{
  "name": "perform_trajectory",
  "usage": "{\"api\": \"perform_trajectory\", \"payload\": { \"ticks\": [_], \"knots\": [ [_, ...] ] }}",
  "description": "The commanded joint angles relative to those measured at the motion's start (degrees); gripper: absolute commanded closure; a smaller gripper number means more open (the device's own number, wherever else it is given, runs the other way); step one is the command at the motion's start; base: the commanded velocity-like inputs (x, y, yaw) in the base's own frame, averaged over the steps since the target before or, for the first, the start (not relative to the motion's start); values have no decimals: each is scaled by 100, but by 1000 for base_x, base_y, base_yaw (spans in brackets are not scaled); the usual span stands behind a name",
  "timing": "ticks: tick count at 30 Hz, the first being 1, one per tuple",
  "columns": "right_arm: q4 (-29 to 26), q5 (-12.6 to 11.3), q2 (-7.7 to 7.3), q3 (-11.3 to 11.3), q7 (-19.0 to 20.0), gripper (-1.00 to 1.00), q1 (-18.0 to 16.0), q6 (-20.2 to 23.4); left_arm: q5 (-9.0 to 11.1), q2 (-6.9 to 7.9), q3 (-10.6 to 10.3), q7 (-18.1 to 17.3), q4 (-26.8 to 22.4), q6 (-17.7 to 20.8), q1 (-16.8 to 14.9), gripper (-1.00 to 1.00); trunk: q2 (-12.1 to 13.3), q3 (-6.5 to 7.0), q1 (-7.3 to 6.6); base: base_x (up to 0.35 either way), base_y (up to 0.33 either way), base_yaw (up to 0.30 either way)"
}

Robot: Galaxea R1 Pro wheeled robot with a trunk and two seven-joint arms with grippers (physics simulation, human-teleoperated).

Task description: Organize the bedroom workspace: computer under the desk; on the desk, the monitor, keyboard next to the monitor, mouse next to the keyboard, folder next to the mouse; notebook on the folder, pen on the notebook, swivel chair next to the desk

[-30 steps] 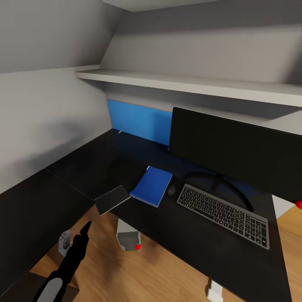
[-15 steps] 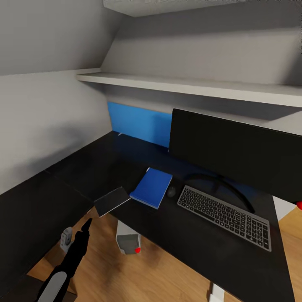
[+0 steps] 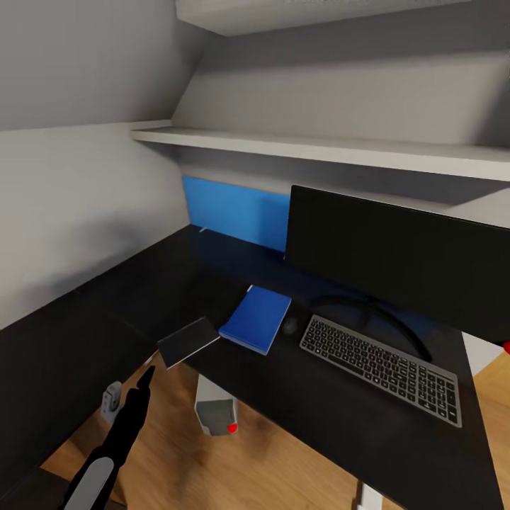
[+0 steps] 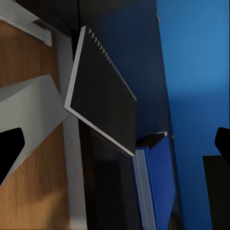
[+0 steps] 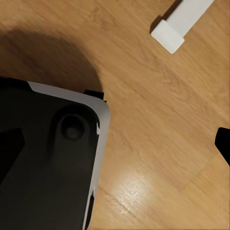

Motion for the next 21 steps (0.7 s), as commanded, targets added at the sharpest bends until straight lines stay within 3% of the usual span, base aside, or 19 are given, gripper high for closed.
{"api": "perform_trajectory", "payload": {
  "ticks": [1,9,21],
  "knots": [
    [-6,-52,-7,22,11,-100,1,-11,51,3,-4,-83,2,-6,-2,-100,-45,-13,23,0,0,4],
    [-6,-52,1,23,11,-100,1,-21,30,9,9,-376,13,-19,-3,-100,-366,-85,199,0,0,6],
    [-6,-44,15,22,11,-100,1,-27,24,12,12,-421,32,-16,-3,-100,-847,-191,463,0,0,0]
  ]
}}
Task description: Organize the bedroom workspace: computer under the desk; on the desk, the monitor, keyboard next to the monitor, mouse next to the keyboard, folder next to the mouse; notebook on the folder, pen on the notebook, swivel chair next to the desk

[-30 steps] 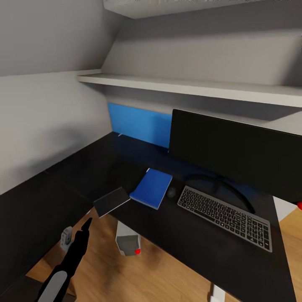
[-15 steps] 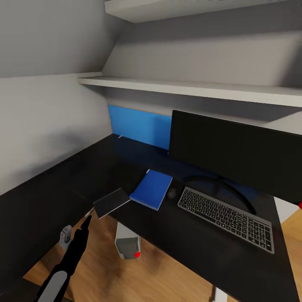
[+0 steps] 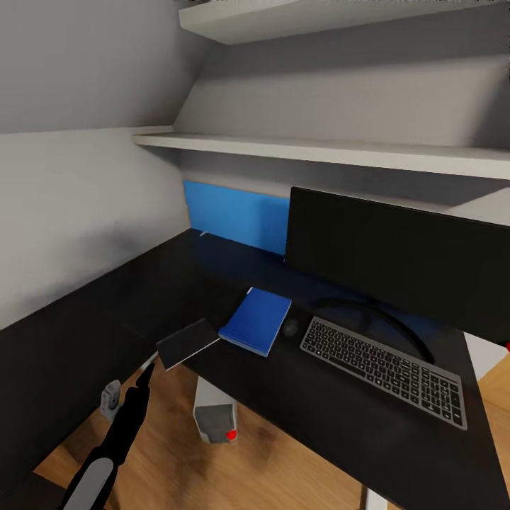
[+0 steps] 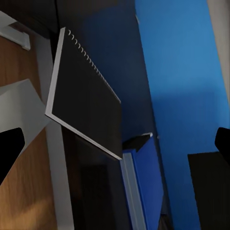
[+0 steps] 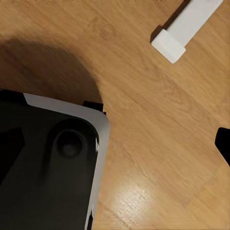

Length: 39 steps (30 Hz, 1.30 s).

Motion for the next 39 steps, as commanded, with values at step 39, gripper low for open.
{"api": "perform_trajectory", "payload": {
  "ticks": [39],
  "knots": [
    [-6,-49,-3,25,11,-100,1,-4,82,57,-29,-51,253,79,-2,-100,-1569,-345,858,0,0,0]
  ]
}}
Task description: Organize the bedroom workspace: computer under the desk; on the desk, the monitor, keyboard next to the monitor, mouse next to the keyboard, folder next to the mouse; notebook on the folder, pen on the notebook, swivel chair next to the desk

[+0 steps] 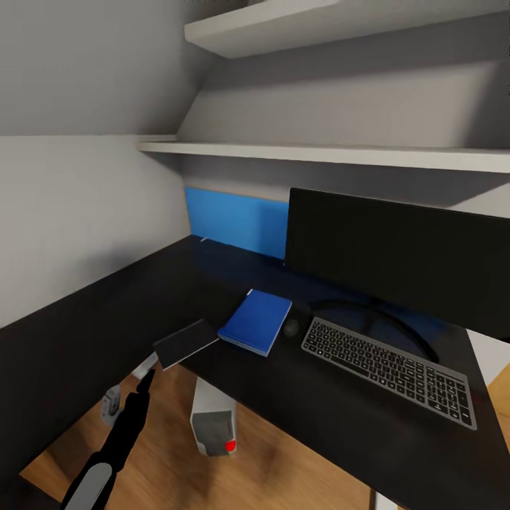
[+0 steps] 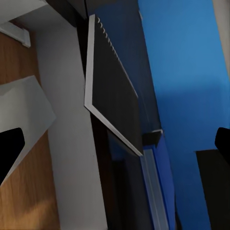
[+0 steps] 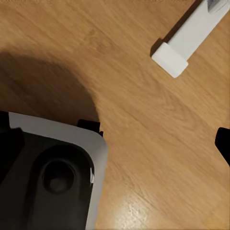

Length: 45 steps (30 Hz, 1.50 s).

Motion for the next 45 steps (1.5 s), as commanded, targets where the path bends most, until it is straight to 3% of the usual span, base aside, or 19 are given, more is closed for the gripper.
{"api": "perform_trajectory", "payload": {
  "ticks": [1,14,27,36,39,45],
  "knots": [
    [-5,-51,-6,21,11,-100,1,-12,53,2,-5,-25,3,4,-2,-100,-44,-13,23,0,0,0],
    [-5,-51,-11,26,18,-100,1,-16,10,-114,-17,116,83,-42,-2,-100,-124,18,67,0,0,0],
    [1,-44,-6,67,14,-100,1,-4,16,-172,-20,579,83,-2,-2,-100,-124,23,67,0,0,0],
    [3,-36,-57,74,53,-100,1,-89,26,-176,-19,584,115,4,-2,-100,-124,23,67,0,0,0],
    [100,-68,-72,49,88,-100,-87,-185,87,-94,-15,486,213,101,-21,-100,-124,23,67,0,0,0],
    [113,-68,-72,49,88,-100,-87,-202,87,-94,-15,294,258,118,-21,-100,-124,23,67,0,0,0]
  ]
}}
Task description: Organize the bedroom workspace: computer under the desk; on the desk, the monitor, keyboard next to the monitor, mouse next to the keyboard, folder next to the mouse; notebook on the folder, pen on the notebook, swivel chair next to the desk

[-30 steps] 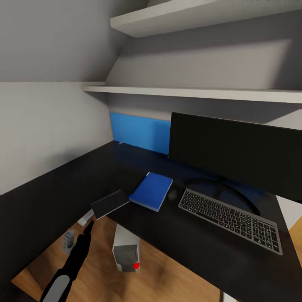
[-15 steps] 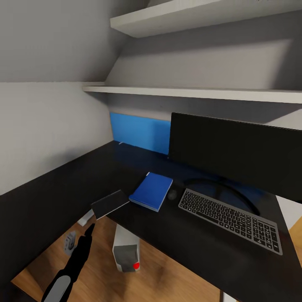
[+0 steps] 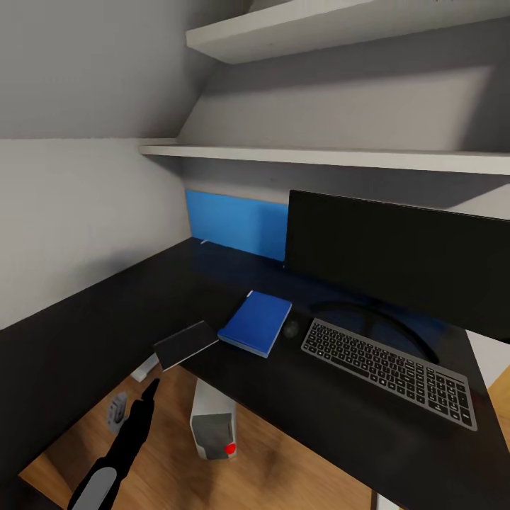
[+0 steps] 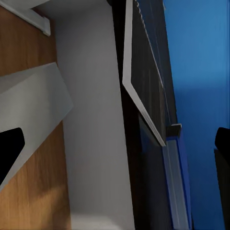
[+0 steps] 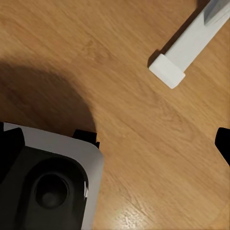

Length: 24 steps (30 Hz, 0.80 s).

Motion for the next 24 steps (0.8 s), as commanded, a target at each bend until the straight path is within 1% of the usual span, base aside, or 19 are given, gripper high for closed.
{"api": "perform_trajectory", "payload": {
  "ticks": [1,21,24],
  "knots": [
    [-6,-52,-6,23,11,-100,1,-11,59,1,0,-25,2,15,-2,-100,-3,-4,0,0,0,0],
    [-6,-52,-6,23,11,-100,1,-11,59,1,0,-25,2,15,-2,-100,-3,-4,0,0,0,0],
    [-60,-46,6,27,9,-100,-13,34,37,31,-4,33,-96,59,55,-100,-3,-4,0,0,0,0]
  ]
}}
